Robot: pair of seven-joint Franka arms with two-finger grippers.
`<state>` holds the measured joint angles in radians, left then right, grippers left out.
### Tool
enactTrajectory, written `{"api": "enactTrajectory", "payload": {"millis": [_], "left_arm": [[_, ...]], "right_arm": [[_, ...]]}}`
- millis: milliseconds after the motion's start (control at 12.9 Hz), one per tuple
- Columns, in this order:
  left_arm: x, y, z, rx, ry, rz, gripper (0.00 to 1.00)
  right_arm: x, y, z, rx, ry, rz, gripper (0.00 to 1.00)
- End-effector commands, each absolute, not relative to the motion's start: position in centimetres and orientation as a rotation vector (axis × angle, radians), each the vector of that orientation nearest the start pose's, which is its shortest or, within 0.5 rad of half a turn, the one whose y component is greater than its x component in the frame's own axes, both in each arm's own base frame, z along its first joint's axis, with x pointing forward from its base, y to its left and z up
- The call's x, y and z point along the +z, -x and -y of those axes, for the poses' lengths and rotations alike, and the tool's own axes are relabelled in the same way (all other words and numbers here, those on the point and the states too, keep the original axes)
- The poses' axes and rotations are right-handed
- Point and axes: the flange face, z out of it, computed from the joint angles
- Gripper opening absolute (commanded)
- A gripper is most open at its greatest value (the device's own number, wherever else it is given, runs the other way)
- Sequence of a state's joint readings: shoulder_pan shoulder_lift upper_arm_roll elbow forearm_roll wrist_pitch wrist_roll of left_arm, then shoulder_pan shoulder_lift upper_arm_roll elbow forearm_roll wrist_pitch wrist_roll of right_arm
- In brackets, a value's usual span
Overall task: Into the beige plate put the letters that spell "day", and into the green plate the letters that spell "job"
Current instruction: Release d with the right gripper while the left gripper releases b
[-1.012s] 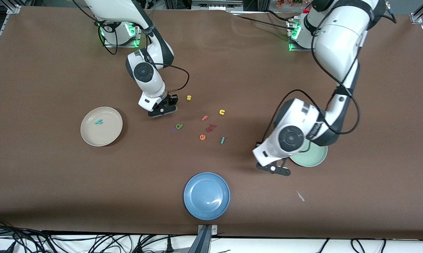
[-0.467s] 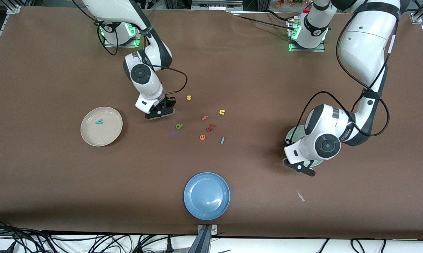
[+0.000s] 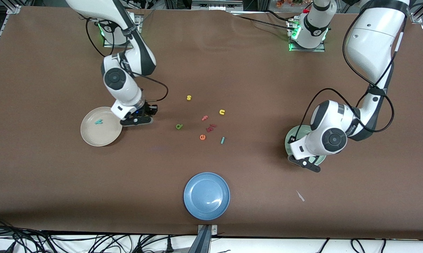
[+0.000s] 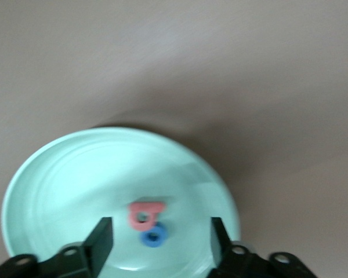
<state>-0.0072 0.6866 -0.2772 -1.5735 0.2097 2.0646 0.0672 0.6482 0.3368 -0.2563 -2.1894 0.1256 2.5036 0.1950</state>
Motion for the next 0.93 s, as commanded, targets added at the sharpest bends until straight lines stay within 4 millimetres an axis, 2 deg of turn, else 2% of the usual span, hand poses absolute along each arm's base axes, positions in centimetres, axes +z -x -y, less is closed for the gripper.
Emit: {"api": "enactTrajectory", "payload": {"millis": [0,156,233,389,467,545,622,700,856], "left_arm": [[27.8,-64.6,21.5,0.185,3.079,-0.583,1.0],[29.0,-63.6,26.7,0.154,3.131,-0.44,1.0],[28.8,-62.5,30.3,0.151,3.136,-0.408,1.0],[26.9,-59.4,36.8,0.177,3.138,-0.313,1.0],[26.2,-58.4,39.7,0.177,3.141,-0.339,1.0],[25.5,-57.9,41.6,0.176,3.144,-0.374,1.0],[25.0,-57.3,43.7,0.169,3.15,-0.411,1.0],[24.7,-57.2,44.9,0.16,3.155,-0.441,1.0],[23.8,-57.5,46.1,0.087,3.18,-0.477,1.0]], "right_arm": [[24.4,-52.6,-17.1,0.043,3.175,0.15,0.14],[24.6,-53.6,-13.4,0.049,3.193,0.152,0.13],[24.6,-54.1,-11.8,0.05,3.2,0.174,0.14],[24.4,-54.8,-8.1,0.062,3.204,0.228,0.14],[24.2,-55.0,-6.4,0.071,3.197,0.266,0.14],[24.2,-55.2,-5.0,0.075,3.189,0.33,0.22],[23.9,-55.5,-4.0,0.082,3.186,0.39,0.59],[23.9,-55.7,-3.8,0.083,3.181,0.424,1.0],[23.9,-55.6,-5.1,0.098,3.159,0.401,1.0]]}}
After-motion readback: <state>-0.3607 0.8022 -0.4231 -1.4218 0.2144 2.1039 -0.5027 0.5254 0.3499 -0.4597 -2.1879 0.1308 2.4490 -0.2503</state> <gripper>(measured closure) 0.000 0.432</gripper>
